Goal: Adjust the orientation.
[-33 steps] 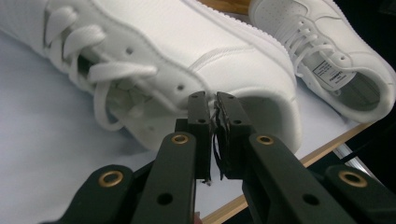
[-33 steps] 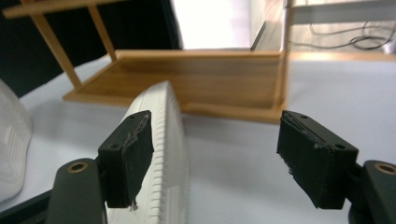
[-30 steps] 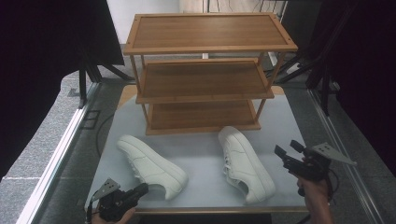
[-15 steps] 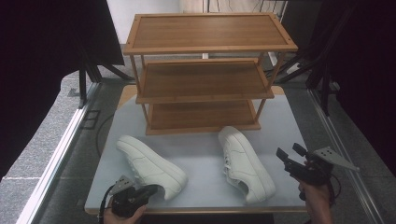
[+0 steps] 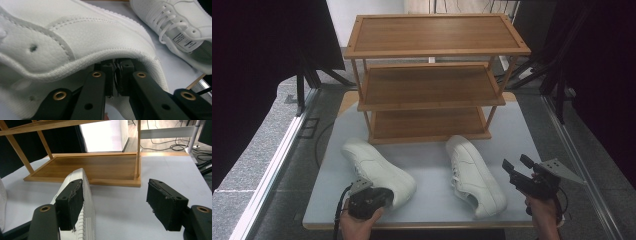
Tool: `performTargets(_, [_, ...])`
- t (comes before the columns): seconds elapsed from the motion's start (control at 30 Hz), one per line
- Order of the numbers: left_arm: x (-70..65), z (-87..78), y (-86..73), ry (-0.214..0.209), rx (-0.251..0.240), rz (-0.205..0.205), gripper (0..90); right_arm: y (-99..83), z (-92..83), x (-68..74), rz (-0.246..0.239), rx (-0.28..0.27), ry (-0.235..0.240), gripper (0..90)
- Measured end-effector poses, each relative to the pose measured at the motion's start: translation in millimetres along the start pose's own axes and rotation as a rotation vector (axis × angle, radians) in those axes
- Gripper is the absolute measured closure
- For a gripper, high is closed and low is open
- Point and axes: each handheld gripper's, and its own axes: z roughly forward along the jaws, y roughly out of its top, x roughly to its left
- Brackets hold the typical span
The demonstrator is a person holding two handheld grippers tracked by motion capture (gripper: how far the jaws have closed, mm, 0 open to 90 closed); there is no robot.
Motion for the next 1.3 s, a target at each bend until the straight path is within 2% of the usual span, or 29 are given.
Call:
performTargets(0.1, [-1.0, 2.6, 4.0, -0.005, -0.002, 0.007, 85.1, -0.1, -1.9, -2.8, 0.012, -0.005, -0.008, 29.3])
performTargets(0.3, [-9.1, 19.6, 17.9, -0.029, 0.018, 0.034, 84.8, 0.1, -6.4, -11.7, 0.038, -0.023, -0.025, 29.4])
performTargets(0.33, [-11.5, 27.6, 21.2, -0.039, 0.041, 0.041, 84.9, 0.1, -7.5, -13.0, 0.076, -0.032, -0.033, 29.5])
performTargets(0.37, [-12.9, 30.2, 22.5, -0.051, 0.025, 0.036, 84.9, -0.2, -7.5, -12.2, 0.099, -0.044, -0.041, 29.6])
performTargets(0.4, [-12.9, 30.2, 22.5, -0.051, 0.025, 0.036, 85.7, -0.2, -7.5, -12.2, 0.099, -0.044, -0.041, 29.6])
performTargets(0.43, [-14.9, 30.2, 29.7, -0.044, 0.001, 0.037, 85.7, -1.7, -5.7, -6.4, 0.13, -0.053, -0.035, 29.6])
performTargets(0.5, [-15.3, 30.9, 33.6, -0.041, -0.001, 0.04, 85.7, -2.5, -3.6, -2.2, 0.117, -0.049, -0.028, 29.6])
performTargets(0.53, [-14.9, 32.5, 40.0, -0.028, -0.013, 0.046, 85.7, -3.5, 0.7, 7.1, 0.087, -0.043, -0.024, 29.5])
performTargets(0.7, [-11.3, 35.5, 49.0, -0.028, 0.013, 0.046, 80.9, -5.4, 7.0, 20.8, 0.045, -0.029, 0.003, 29.5])
performTargets(0.87, [-16.8, 33.1, 55.9, -0.017, -0.014, 0.07, 81.9, -5.5, 7.3, 19.7, 0.056, -0.034, -0.001, 29.6])
performTargets(1.0, [-16.5, 39.0, 60.7, -0.013, -0.008, 0.069, 84.4, -7.0, 9.7, 18.8, 0.069, -0.027, -0.007, 29.6])
performTargets(1.03, [-16.7, 43.0, 61.3, -0.015, -0.001, 0.068, 84.4, -7.0, 9.7, 18.8, 0.069, -0.027, -0.007, 29.6])
performTargets(1.07, [-18.0, 52.6, 60.1, -0.015, 0.031, 0.073, 85.2, -8.2, 11.6, 20.2, 0.068, -0.019, -0.005, 29.6])
performTargets(1.1, [-18.0, 52.6, 60.1, -0.015, 0.031, 0.073, 85.4, -8.2, 11.6, 20.2, 0.068, -0.019, -0.005, 29.6])
performTargets(1.13, [-17.2, 61.6, 55.7, -0.016, 0.066, 0.078, 85.5, -9.2, 12.8, 21.9, 0.06, -0.01, -0.003, 29.6])
performTargets(1.23, [-13.3, 65.8, 51.5, -0.008, 0.077, 0.057, 86.7, -9.9, 13.1, 22.6, 0.052, -0.005, -0.004, 29.6])
performTargets(1.3, [-9.4, 66.6, 49.3, -0.021, 0.075, 0.041, 87.8, -10.2, 12.9, 22.3, 0.054, -0.005, -0.006, 29.6])
